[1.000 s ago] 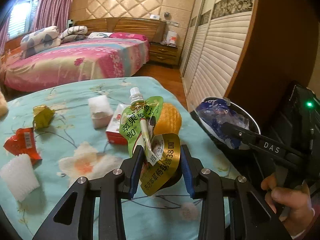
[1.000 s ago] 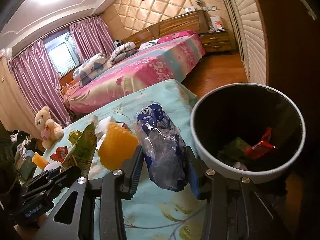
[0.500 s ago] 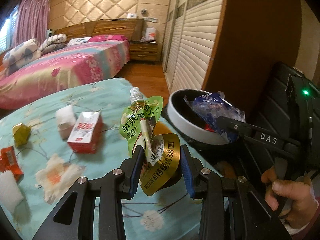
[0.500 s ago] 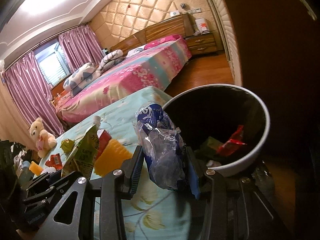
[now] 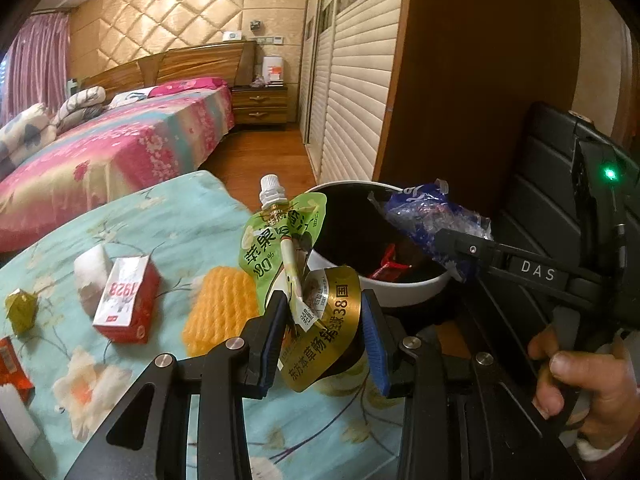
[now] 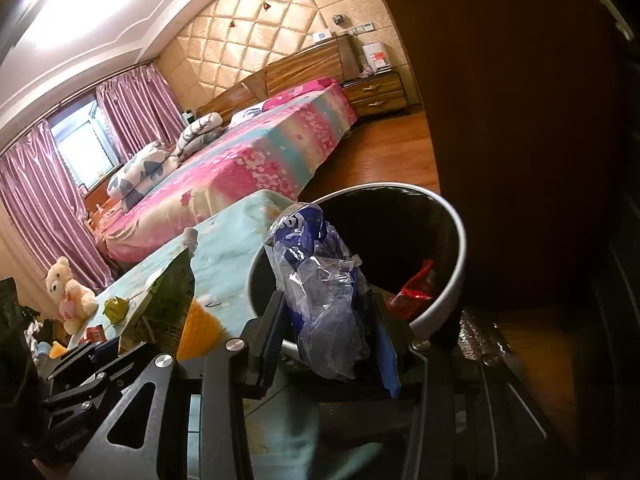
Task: Collect trash
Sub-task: 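Carry both items over the trash bin and open the left tool to drop the pouch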
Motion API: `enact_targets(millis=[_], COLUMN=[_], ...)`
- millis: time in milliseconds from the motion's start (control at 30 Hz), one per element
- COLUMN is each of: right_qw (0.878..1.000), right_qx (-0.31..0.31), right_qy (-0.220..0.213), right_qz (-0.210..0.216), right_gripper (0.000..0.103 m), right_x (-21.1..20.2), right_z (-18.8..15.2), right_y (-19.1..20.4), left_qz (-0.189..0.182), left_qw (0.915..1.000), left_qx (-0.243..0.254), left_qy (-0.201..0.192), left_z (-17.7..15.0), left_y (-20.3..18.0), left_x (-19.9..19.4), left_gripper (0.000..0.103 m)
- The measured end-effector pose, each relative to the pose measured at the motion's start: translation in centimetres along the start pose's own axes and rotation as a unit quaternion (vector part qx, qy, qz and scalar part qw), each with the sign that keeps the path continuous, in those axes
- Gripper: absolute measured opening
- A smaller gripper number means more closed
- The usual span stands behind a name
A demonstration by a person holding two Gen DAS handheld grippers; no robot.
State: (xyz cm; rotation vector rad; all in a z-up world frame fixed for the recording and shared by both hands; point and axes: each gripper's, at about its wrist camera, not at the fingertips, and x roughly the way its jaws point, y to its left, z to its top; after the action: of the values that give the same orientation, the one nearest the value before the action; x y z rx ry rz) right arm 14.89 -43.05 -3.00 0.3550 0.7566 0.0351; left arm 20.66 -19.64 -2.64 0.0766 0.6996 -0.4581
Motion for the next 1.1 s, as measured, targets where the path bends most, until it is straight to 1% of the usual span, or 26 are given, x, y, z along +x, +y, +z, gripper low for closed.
enact_targets(millis=[200,400,767,1100], right_qw=[1.000,1.000,0.999,0.999], right_qx=[0.007,0.012,0.011,0.004], right_qy=[0.001,0.004,0.013,0.032], right_qz=[-0.010,-0.017,-0.028,-0.033], right_gripper=[0.041,0.041,0.041,0.041], right_x=[0.1,0.3,0.7,1.7], right_z=[0.4,0.7,1.4,2.4], right_y=[-1.2,-1.8,-2.1,-2.5], left_qz=[-0.006,-0.011,-0.015,-0.018], left_qw=[0.9999,0.9997,0.9994,0.9991], left_qx=[0.014,0.016,0.027,0.032], left_qy=[0.004,0.012,0.014,0.019], left_z=[0.6,1.1,2.4,2.5], left_y=[-0.6,-0.7,-1.1,-1.4], left_x=[1.1,2.4,3.8,4.5], left_gripper=[0.035,0.035,0.036,0.036])
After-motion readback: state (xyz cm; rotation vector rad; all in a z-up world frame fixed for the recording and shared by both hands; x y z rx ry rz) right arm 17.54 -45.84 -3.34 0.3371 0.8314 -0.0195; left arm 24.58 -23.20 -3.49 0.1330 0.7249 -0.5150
